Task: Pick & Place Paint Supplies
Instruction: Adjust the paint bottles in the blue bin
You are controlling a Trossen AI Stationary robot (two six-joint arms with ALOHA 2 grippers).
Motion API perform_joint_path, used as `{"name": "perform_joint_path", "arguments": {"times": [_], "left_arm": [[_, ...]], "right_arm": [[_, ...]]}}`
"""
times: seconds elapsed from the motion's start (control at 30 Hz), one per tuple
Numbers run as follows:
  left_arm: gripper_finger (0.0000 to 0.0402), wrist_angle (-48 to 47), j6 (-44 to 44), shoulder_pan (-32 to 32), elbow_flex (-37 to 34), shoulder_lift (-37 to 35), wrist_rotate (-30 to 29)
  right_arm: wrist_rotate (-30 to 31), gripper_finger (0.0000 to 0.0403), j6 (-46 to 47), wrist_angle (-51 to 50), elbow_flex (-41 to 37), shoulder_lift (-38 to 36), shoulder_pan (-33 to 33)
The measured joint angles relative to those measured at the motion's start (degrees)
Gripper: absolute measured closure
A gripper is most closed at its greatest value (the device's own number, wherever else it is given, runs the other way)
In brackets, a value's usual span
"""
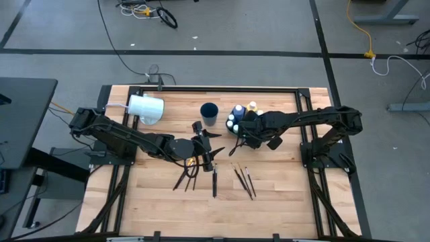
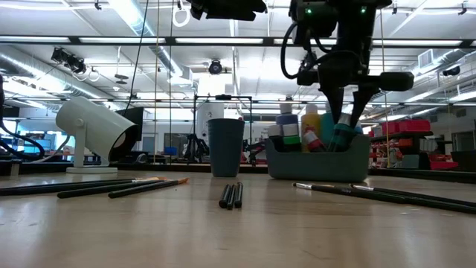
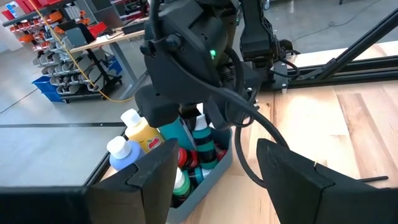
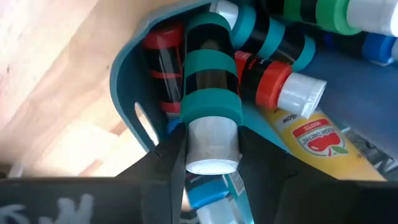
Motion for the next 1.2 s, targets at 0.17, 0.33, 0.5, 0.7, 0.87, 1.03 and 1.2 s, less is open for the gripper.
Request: {"name": "perform_joint_path", "arguments": {"times": [0.17,0.33,0.5,0.7,0.87,1.03,1.2], "left_arm": [[0.0173,0.0,0.0,0.0,0.0,0.0,0.0],[0.0173,0.0,0.0,0.0,0.0,0.0,0.0],[0.0173,0.0,0.0,0.0,0.0,0.0,0.0],[0.0173,0.0,0.0,0.0,0.0,0.0,0.0],[0.0173,0.0,-0.1,0.0,0.0,0.0,0.0],[0.0173,0.0,-0.1,0.0,0.0,0.0,0.0],[0.0173,0.0,-0.2,0.0,0.0,0.0,0.0]], "right_arm": [[4.3,0.0280,0.3,-2.8,0.0,0.0,0.3],[10.3,0.0280,0.4,-5.0,0.0,-0.1,0.3],[13.2,0.0280,0.2,-5.8,0.0,-0.1,0.2],[10.1,0.0280,-0.2,-5.6,0.0,0.9,-0.4],[11.2,0.0280,-1.5,-5.4,0.2,3.0,-0.5],[12.5,0.0280,-2.5,-3.7,0.2,4.0,-0.5],[7.3,0.0279,-5.4,1.4,0.1,4.2,-0.6]]}}
